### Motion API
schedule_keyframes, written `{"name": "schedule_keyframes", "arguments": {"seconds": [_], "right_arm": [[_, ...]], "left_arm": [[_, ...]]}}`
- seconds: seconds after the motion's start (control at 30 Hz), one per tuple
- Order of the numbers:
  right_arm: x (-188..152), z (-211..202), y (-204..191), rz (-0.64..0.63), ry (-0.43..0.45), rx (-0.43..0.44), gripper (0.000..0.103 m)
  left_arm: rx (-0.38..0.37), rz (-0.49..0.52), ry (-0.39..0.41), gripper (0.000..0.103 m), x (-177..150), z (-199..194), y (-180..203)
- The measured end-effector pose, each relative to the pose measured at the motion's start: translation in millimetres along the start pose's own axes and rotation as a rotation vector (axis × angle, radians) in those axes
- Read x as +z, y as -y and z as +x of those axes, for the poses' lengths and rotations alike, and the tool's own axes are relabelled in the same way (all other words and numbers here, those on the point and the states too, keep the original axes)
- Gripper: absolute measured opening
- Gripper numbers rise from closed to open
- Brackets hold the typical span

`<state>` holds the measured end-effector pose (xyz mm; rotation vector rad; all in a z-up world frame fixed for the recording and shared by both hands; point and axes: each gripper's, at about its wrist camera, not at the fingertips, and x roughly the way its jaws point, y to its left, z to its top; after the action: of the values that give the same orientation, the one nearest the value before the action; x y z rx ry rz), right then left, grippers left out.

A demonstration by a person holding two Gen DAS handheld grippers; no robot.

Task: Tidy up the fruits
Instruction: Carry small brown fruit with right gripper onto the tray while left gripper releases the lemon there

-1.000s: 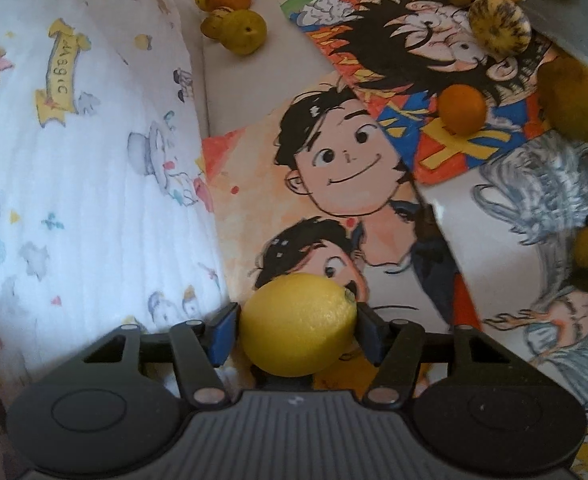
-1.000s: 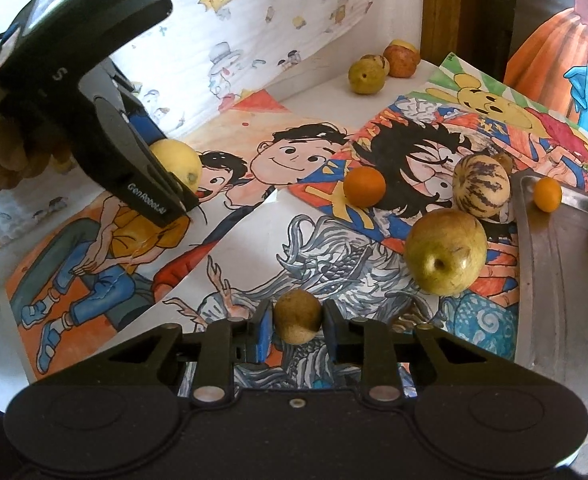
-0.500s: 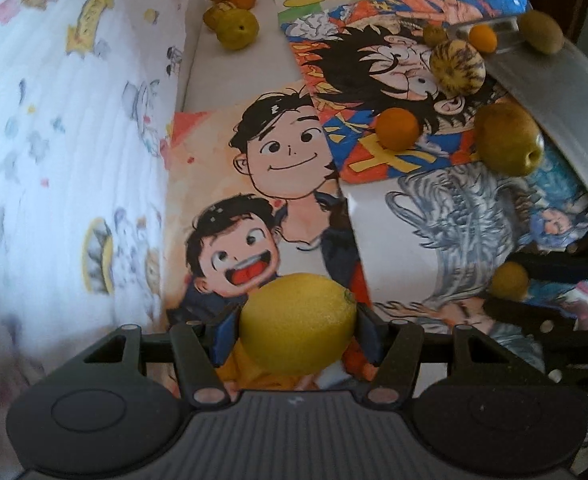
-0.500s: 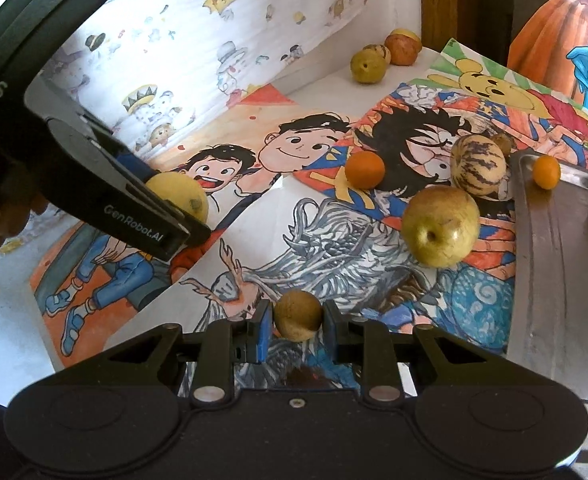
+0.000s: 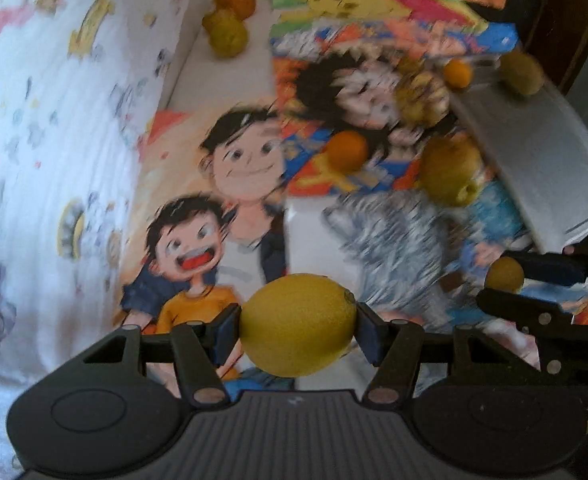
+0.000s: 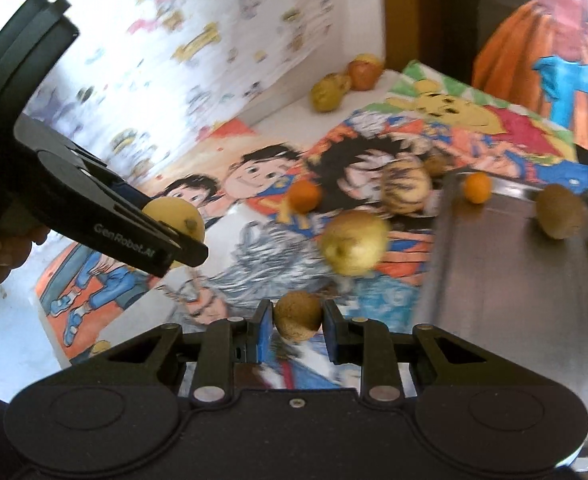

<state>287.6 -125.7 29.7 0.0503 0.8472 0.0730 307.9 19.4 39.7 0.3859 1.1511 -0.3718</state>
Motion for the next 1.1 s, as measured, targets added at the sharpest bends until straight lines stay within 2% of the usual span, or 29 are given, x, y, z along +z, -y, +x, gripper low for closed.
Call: {"name": "schedule_keyframes", "arguments": {"seconds": [0.17, 0.47, 0.67, 0.87, 1.1], "right_arm": [[1, -18, 37, 0.041, 0.014, -0.071, 0.028], [-1, -31, 105, 0.067, 0.007, -0.158, 0.028], [4, -27, 151, 0.034, 0.000, -0.189, 0.028], [12, -9, 196, 0.004, -0.009, -0.194, 0.028], [19, 12, 216, -0.104, -0.016, -0.184, 0.028]], "left_arm": [[-0.056, 0.026, 0.080, 0.065, 22, -14, 29], [-0.138, 0.047, 0.143, 0.065, 74, -15, 92], [-0.161, 0.080, 0.145, 0.065, 110, 7, 133], [-0.151, 0.077, 0.126, 0.065, 138, 34, 162], [-0.120, 0.067, 0.091, 0.065, 158, 63, 177]]}}
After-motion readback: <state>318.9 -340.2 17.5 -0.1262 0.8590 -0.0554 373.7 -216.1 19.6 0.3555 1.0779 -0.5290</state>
